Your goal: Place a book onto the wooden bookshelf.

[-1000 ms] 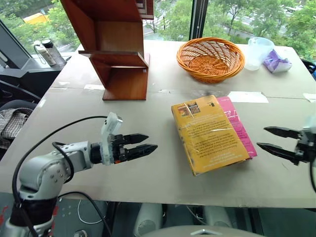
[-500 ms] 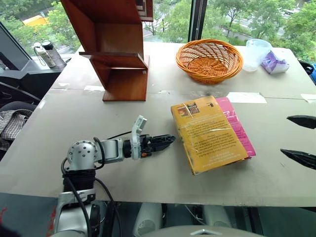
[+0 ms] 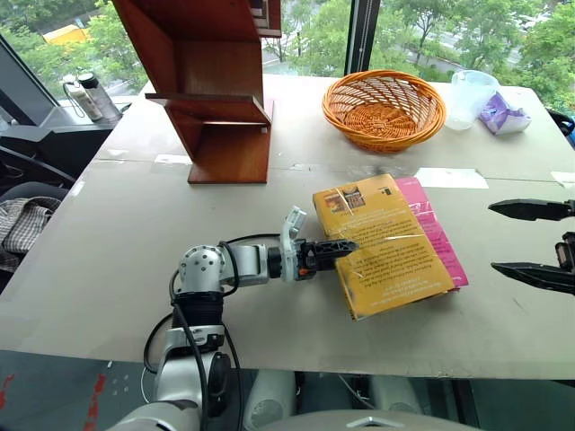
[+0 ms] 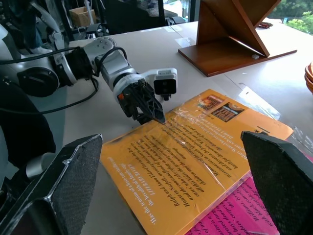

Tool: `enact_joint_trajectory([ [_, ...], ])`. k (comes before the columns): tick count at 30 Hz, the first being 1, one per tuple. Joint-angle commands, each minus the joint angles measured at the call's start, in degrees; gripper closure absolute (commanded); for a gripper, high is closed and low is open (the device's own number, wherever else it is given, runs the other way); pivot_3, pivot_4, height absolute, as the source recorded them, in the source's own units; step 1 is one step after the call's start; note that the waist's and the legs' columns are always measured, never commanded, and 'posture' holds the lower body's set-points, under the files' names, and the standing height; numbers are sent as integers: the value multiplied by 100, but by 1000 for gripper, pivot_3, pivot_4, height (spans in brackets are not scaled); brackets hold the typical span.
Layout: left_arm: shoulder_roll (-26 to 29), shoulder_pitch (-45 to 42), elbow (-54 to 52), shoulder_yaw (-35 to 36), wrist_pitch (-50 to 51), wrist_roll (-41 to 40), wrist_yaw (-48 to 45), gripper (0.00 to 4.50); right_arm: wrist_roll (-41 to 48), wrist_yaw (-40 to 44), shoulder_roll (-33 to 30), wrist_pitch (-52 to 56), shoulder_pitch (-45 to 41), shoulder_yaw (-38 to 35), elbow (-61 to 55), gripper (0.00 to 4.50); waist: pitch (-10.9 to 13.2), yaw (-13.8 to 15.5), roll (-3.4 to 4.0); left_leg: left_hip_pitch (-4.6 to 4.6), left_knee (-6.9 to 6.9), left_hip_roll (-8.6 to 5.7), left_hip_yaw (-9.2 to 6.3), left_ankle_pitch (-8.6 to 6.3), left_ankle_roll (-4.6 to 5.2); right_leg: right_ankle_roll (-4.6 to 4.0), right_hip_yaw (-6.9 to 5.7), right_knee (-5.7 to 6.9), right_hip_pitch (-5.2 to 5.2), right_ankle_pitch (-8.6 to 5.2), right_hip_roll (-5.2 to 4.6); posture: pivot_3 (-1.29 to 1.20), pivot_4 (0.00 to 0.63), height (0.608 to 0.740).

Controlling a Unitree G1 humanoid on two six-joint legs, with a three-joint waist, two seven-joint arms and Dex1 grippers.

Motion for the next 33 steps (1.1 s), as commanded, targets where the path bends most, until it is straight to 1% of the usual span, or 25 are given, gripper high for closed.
enact_joint_trajectory([
  [1, -59, 72, -100, 109, 74, -26, -72, 2995, 75, -79, 48, -4, 7, -29, -212, 0, 0, -5, 0, 1, 0, 1, -1, 0, 0, 0, -1, 1, 0, 0, 1, 0, 150, 733],
  [4, -18, 198, -322, 233, 7, -109, -157, 4212, 58, -198, 163, -31, -34, 88, -255, 0, -1, -20, -2, 1, 0, 1, -1, 0, 0, 0, 0, 1, 0, 0, 1, 0, 150, 733],
  [5, 33, 245, -474, 377, -49, -228, -178, 4317, 55, -248, 200, -44, -69, 140, -263, 0, 0, -24, -2, 2, 1, 2, 0, 0, 0, 0, 0, 1, 0, 0, 1, 0, 150, 733],
  [8, 323, 321, -969, 817, -152, -678, -205, 4336, 108, -374, 286, -30, -174, 230, -312, 0, 1, -34, -2, 1, -2, 6, 2, 0, -1, 0, 6, 1, -5, 0, -3, 0, 150, 733],
  [9, 513, 355, -1212, 856, -111, -789, -284, 4337, 116, -387, 300, -33, -203, 244, -307, 0, 2, -33, -2, 1, -2, 7, 1, 0, -1, -1, 6, 1, -7, 1, -4, 0, 150, 733],
  [11, 1061, 402, -1906, 818, -170, -679, -560, 4338, 122, -421, 342, -59, -305, 301, -231, 0, 4, -30, -2, 0, -3, 13, -2, 0, -2, -2, 3, 2, -8, 1, -7, 0, 150, 733],
  [12, 1769, 382, -2604, 462, -568, -81, -1070, 4338, 84, -431, 403, -121, -395, 369, -121, 0, 4, -24, -2, 0, -4, 13, -2, 0, -3, -3, 3, 2, -8, 1, -7, 0, 150, 733],
  [13, 2589, 323, -3234, -52, -1307, 807, -1737, 4338, 45, -447, 479, -189, -497, 436, 3, 0, 13, -25, -18, 2, -5, 11, 0, 0, -4, -3, 4, 2, -9, 0, -6, 0, 150, 733],
  [14, 3135, 178, -3556, -395, -1989, 1508, -2219, 4338, 10, -471, 565, -251, -606, 498, 116, 0, 17, -23, -27, 0, -6, 11, 1, -1, -6, -4, 4, 2, -16, 0, -7, 0, 150, 733],
  [15, 3466, -56, -3640, -550, -2478, 1912, -2520, 4338, -22, -506, 648, -308, -716, 551, 218, 0, 11, -4, -18, -7, -7, 11, -1, -11, -30, -12, -3, -3, -18, 4, 2, 0, 150, 733],
  [16, 3599, -198, -3566, -606, -2798, 2113, -2700, 4338, -45, -537, 702, -342, -790, 596, 273, 0, -2, 31, 14, -3, -8, 5, 6, -14, -35, -14, -6, -7, -14, 5, 0, 0, 150, 733],
  [17, 3628, -442, -3447, -557, -2936, 2137, -2788, 4338, -76, -564, 749, -382, -862, 629, 334, 0, -8, 46, 30, -3, -9, -5, 14, -15, -34, -13, -4, -13, -14, 6, -18, 0, 150, 733],
  [18, 3729, -769, -3368, -587, -3195, 2335, -2941, 4338, -117, -585, 796, -436, -954, 670, 426, 0, -10, 72, 36, -3, -8, -10, 22, -16, -31, -12, 0, -14, -14, 6, -28, 0, 150, 733],
  [19, 4012, -1119, -3404, -738, -3661, 2751, -3315, 4338, -159, -593, 844, -505, -1055, 694, 557, 0, 5, 86, 14, -1, -8, -14, 31, -18, -24, -11, 3, -13, -13, 5, -52, 0, 150, 733],
  [20, 4300, -1497, -3409, -896, -4158, 3210, -3671, 4338, -198, -596, 889, -574, -1163, 710, 707, 0, 17, 88, -8, -10, -5, -14, 30, -16, -20, -9, 0, -13, -21, 6, -49, 0, 150, 733],
  [22, 4836, -2069, -3249, -1292, -5201, 4241, -4224, 4338, -278, -616, 938, -678, -1347, 754, 937, 0, 17, 83, -11, -69, 6, -9, 20, -5, -3, -8, -17, -15, -67, 7, -13, 0, 150, 733],
  [24, 5128, -2605, -2880, -1577, -6115, 5075, -4539, 4338, -344, -624, 957, -752, -1477, 800, 1064, 0, 17, 85, -9, -82, 5, -8, 28, -1, 1, -7, -10, -17, -80, 7, -7, 0, 150, 733],
  [26, 5221, -3282, -2325, -1834, -7001, 5853, -4706, 4338, -389, -650, 995, -824, -1614, 831, 1172, 0, 18, 99, -7, -79, -5, -8, 35, 4, -7, 3, -7, -24, -80, 1, 5, 0, 150, 733],
  [27, 5236, -3616, -2008, -1958, -7371, 6213, -4789, 4338, -440, -661, 1015, -880, -1674, 847, 1224, 0, 18, 105, -7, -78, -11, -9, 38, 10, -17, 22, -8, -27, -80, 8, 12, 0, 150, 733],
  [29, 5146, -4100, -1437, -2073, -7783, 6634, -4850, 4338, -519, -673, 1062, -979, -1760, 886, 1288, 0, 18, 109, -7, -82, -10, -15, 47, 10, -18, 32, -12, -27, -80, 10, 22, 0, 150, 733],
  [31, 5198, -4447, -903, -2277, -8210, 7104, -5070, 4338, -547, -682, 1091, -1034, -1806, 913, 1292, 0, 19, 104, -6, -81, -10, -10, 62, 5, -8, 36, -12, -26, -80, 8, 27, 0, 150, 733],
  [33, 5268, -4755, -423, -2514, -8318, 7594, -5341, 4338, -573, -736, 1124, -1094, -1854, 892, 1281, 0, 20, 94, -2, -78, -7, -4, 72, 1, -3, 39, -6, -24, -81, 7, 32, 0, 150, 733],
])
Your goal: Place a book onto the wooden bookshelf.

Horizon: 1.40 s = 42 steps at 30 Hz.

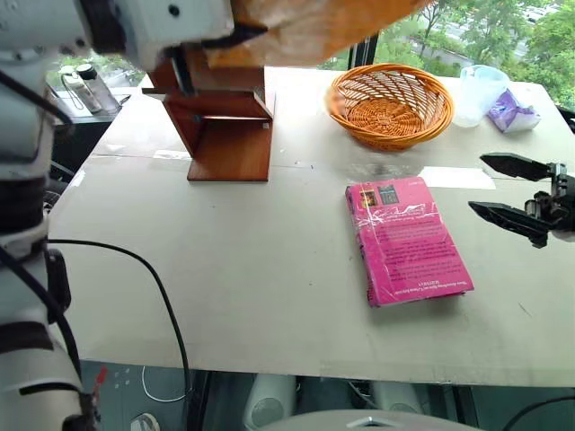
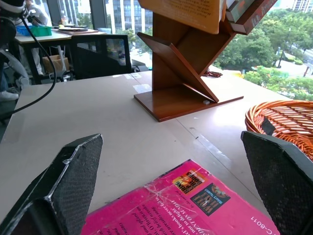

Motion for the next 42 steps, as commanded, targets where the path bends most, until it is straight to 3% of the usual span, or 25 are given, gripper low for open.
enact_joint_trajectory([
  [1, 241, -514, 825, -343, -427, 1025, -423, 4338, 36, -96, 19, -176, -120, -167, -97, 0, 2, -6, -1, 0, 4, 5, 0, -1, 1, 2, 2, 8, 0, -2, 0, 0, 150, 733],
  [10, -67, -1448, 3122, -1345, -1360, 2982, -833, 4338, 211, -1087, 422, -215, -70, -426, -750, 0, 4, -83, -1, -2, 15, 13, 0, -3, 6, 22, 3, 25, -6, -12, -1, 0, 150, 733],
  [17, -649, -1451, 4223, -1603, -1758, 3517, -726, 4338, 503, -2543, 956, 38, 196, -485, -1877, 0, -2, -117, 9, 6, 15, 15, 0, -2, 6, 23, 20, 55, -19, -12, -4, 0, 150, 733],
  [22, -926, -1526, 4599, -1595, -1819, 3731, -643, 4338, 396, -3118, 1225, -25, 456, -245, -2514, 0, -8, -105, 16, 29, 37, 18, -23, 1, 3, -3, 22, 123, -20, -28, -7, 0, 150, 733],
  [39, -1093, -1426, 4765, -1575, -1412, 4301, -481, 4338, 789, -3057, 1062, 4, 451, -111, -2624, 0, -42, -123, 63, 31, 72, 20, -29, 2, 5, -13, 25, 145, -16, -21, -7, 0, 150, 733],
  [42, -1044, -1472, 4745, -1544, -1317, 4331, -505, 3012, 789, -3024, 1049, -12, 470, -108, -2608, 0, -42, -127, 64, 30, 73, 21, -29, 2, 5, -13, 26, 144, -17, -21, -6, 0, 150, 733],
])
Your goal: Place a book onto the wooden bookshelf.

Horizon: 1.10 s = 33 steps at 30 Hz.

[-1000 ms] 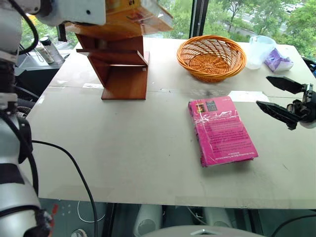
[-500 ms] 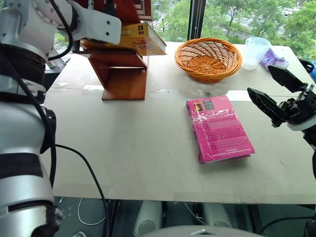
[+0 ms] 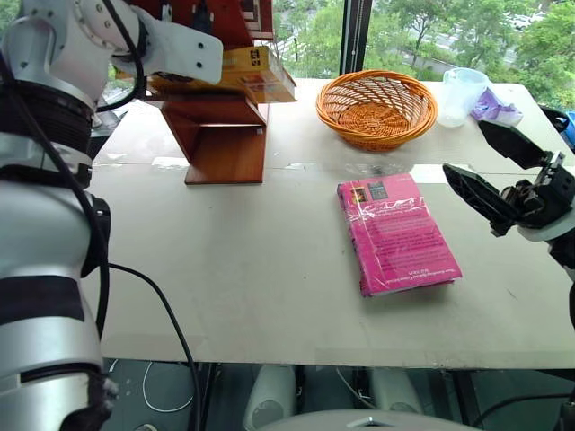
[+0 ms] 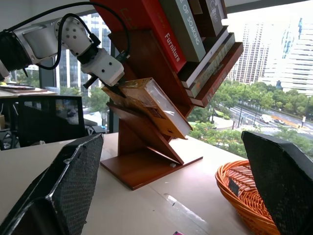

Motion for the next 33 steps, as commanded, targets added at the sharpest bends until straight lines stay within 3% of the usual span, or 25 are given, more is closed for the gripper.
enact_joint_trajectory([
  [1, 111, 78, 102, 41, 245, 124, -8, 2700, 94, 58, -92, -83, -31, -101, -79, 0, 1, -18, -1, -2, 0, 1, 0, 0, 0, 0, 0, 0, -1, 0, 1, 0, 150, 733],
  [3, 171, 87, -48, 152, 344, 27, -146, 1891, 83, 105, -97, -103, 41, -130, -82, 0, 10, -22, -15, -17, 2, 3, 2, 0, 0, 0, 4, -1, -16, 0, 7, 0, 150, 733],
  [5, 193, 108, -325, 476, 669, -281, -266, 804, 91, 152, -119, -117, 128, -196, -96, 0, 28, -11, -47, -40, 3, 5, 0, 0, 0, 7, 2, -6, -31, 7, 13, 0, 150, 733],
  [7, 241, 264, -906, 980, 1369, -951, -863, 201, 59, 210, -177, -128, 241, -288, -97, 0, 37, -10, -62, -53, 4, 7, 2, -1, 0, 5, 2, -19, -33, 23, 12, 0, 150, 733],
  [10, 445, 780, -2404, 1835, 3252, -2209, -2192, 201, 70, 262, -343, -99, 449, -494, -97, 0, 37, -13, -63, -110, 17, 4, 3, 1, -7, 20, 0, -29, -74, 18, 1, 0, 150, 733],
  [14, 633, 1464, -4107, 2692, 4998, -3663, -2452, 201, 147, 393, -607, -10, 532, -659, 12, 0, 38, -15, -64, -147, 23, -12, 13, 3, -11, 36, 8, -19, -113, 10, -17, 0, 150, 733],
  [17, -18, 1971, -5382, 3527, 6844, -4798, -2085, 201, 91, 621, -936, 106, 497, -680, 325, 0, 38, -5, -66, -128, 31, -11, 9, 2, -8, 38, 8, -12, -94, 8, -17, 0, 150, 733],
  [19, -754, 2365, -6074, 4069, 7879, -5404, -1543, 201, -20, 776, -1134, 144, 532, -706, 570, 0, 35, 17, -59, -118, 38, -12, -16, -3, 4, 61, -9, -15, -70, -5, -12, 0, 150, 733],
  [21, -1338, 2939, -6701, 4377, 8451, -5748, -1032, 201, -122, 895, -1286, 169, 586, -747, 804, 0, 37, 13, -61, -84, 44, -18, -33, -9, 17, 58, -1, -14, -25, -8, -5, 0, 150, 733],
  [23, -1658, 3663, -7216, 4445, 8438, -5908, -602, 201, -169, 1064, -1449, 266, 758, -841, 1002, 0, 38, -16, -65, -15, 40, -19, -34, -11, 18, 37, 6, -21, 41, -21, 1, 0, 150, 733],
  [28, -2321, 5551, -7882, 4859, 8031, -6164, 354, 201, -415, 1634, -1676, 285, 1572, -1232, 1261, 0, 36, -33, -60, 20, 17, -10, -27, -12, 15, 34, 28, -20, 60, -19, 16, 0, 150, 733],
  [33, -1955, 7299, -7527, 5058, 6743, -6073, 540, 201, -825, 1900, -1674, 225, 2349, -1570, 1633, 0, 35, -17, -63, 50, -12, -9, -9, -14, 13, -1, 50, -25, 67, -15, 15, 0, 150, 733],
])
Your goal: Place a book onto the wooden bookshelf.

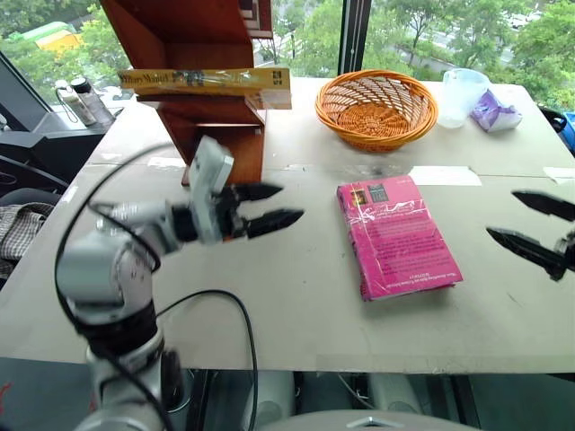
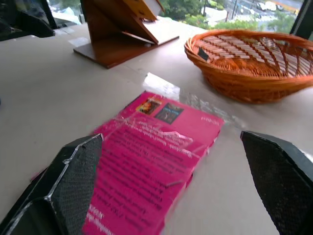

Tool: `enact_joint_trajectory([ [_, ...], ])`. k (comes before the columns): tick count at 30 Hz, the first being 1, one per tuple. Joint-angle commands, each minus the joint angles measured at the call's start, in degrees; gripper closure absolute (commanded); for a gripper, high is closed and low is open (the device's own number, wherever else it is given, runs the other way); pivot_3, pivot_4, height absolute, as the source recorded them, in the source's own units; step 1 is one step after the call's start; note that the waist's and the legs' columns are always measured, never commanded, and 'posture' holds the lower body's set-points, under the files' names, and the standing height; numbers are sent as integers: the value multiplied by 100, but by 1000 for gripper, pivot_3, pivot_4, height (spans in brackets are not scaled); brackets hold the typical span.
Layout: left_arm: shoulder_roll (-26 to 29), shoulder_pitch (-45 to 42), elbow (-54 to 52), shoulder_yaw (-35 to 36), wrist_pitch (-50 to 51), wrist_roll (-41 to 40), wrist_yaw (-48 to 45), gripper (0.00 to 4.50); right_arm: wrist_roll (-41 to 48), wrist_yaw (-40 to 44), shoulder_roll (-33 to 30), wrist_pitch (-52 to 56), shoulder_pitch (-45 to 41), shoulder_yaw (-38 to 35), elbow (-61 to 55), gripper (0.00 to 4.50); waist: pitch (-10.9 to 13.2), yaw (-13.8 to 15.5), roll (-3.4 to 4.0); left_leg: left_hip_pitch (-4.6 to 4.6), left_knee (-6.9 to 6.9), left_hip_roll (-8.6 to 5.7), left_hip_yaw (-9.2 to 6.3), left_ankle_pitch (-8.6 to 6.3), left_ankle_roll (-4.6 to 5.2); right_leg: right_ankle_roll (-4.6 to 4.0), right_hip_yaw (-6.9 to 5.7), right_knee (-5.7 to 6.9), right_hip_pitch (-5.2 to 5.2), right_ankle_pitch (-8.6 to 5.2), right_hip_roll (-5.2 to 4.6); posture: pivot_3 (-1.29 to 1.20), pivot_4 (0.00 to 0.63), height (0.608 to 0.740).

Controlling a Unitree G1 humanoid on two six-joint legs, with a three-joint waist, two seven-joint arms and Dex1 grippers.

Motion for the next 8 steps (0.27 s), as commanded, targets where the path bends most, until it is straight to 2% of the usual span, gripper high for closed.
enact_joint_trajectory([
  [1, 340, 550, 59, 280, -902, -51, 104, 201, -238, 278, -77, -122, 343, -460, 152, 0, 1, 30, -1, 0, 0, 0, 0, 0, 0, -1, -1, 0, 0, 0, -3, 0, 150, 733],
  [4, 626, 1321, 121, 366, -1464, -41, 113, 201, -626, 593, -122, -301, 921, -777, 506, 0, -6, 56, 4, 4, 0, -3, -1, -4, -5, 19, -4, -8, 2, -13, -41, 0, 150, 733],
  [8, 734, 1750, 44, 374, -1797, -217, 270, 201, -838, 737, -131, -389, 1168, -954, 877, 0, -6, 49, 3, 1, 0, -3, -5, -20, -26, 19, -2, -26, 3, -13, -66, 0, 150, 733],
])
